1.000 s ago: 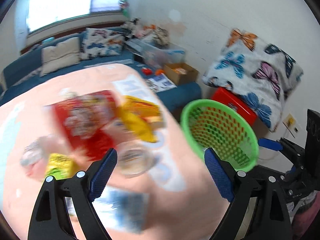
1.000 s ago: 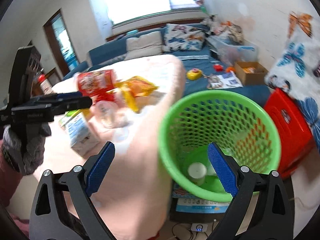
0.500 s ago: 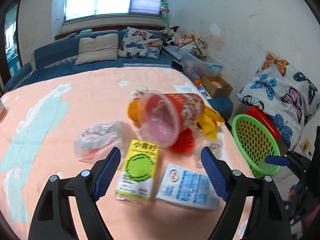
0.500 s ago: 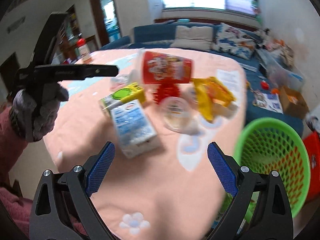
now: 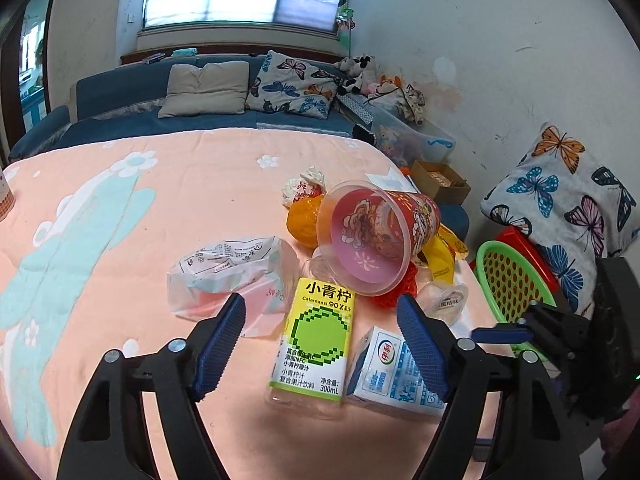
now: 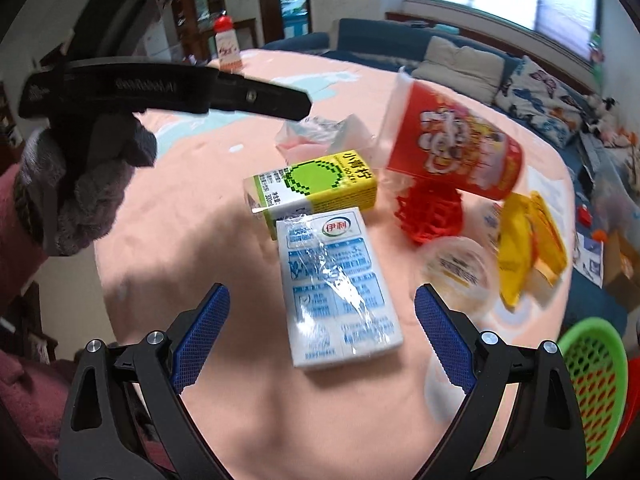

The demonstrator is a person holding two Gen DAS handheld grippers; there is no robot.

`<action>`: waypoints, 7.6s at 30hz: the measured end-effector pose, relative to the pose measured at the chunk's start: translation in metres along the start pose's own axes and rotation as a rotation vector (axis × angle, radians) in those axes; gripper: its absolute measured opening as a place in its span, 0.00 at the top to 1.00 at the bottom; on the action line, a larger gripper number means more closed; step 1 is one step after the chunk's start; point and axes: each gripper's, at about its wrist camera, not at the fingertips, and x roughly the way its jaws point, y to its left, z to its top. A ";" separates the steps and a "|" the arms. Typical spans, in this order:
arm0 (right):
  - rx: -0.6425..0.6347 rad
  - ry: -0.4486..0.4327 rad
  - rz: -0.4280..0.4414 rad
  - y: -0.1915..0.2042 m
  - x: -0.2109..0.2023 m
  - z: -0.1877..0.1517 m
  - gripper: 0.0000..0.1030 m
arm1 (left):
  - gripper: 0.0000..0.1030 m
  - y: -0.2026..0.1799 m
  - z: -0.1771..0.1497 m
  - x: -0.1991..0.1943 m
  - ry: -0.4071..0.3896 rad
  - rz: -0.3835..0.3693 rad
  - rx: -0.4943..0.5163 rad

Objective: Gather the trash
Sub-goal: 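Grasp the red snack cup with the left tool while the right tool grasps the milk carton, then carry the red cup and milk carton over the green basket and release both, then grasp the yellow-green juice bottle with the left tool while the right tool grasps the yogurt cup, then carry the yogurt cup with the right tool over the green basket and release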

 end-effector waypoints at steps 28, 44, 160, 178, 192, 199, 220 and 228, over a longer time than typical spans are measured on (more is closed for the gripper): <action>0.070 0.076 0.038 -0.012 0.037 -0.015 0.35 | 0.43 -0.049 0.038 0.071 0.041 -0.232 0.023; 0.176 0.005 -0.017 -0.033 -0.021 -0.038 0.35 | 0.95 -0.060 0.035 0.084 0.034 -0.260 -0.001; 0.464 -0.120 -0.240 -0.100 -0.079 -0.070 0.20 | 0.34 -0.030 -0.024 0.052 0.138 0.126 0.083; 0.418 -0.058 -0.211 -0.081 -0.001 -0.035 0.18 | 0.47 -0.016 -0.027 0.092 0.202 0.102 0.085; 0.375 -0.006 -0.295 -0.080 0.049 -0.008 0.16 | 0.47 -0.008 -0.031 0.083 0.213 0.055 0.037; 0.400 0.017 -0.285 -0.086 0.059 -0.008 0.34 | 0.42 -0.007 -0.028 0.085 0.221 0.052 0.034; 0.462 -0.064 -0.243 -0.088 -0.007 -0.037 0.35 | 0.48 -0.026 -0.037 0.074 0.190 0.078 0.033; 0.482 -0.094 -0.271 -0.092 -0.037 -0.055 0.35 | 0.49 -0.039 -0.044 0.036 0.135 0.022 0.017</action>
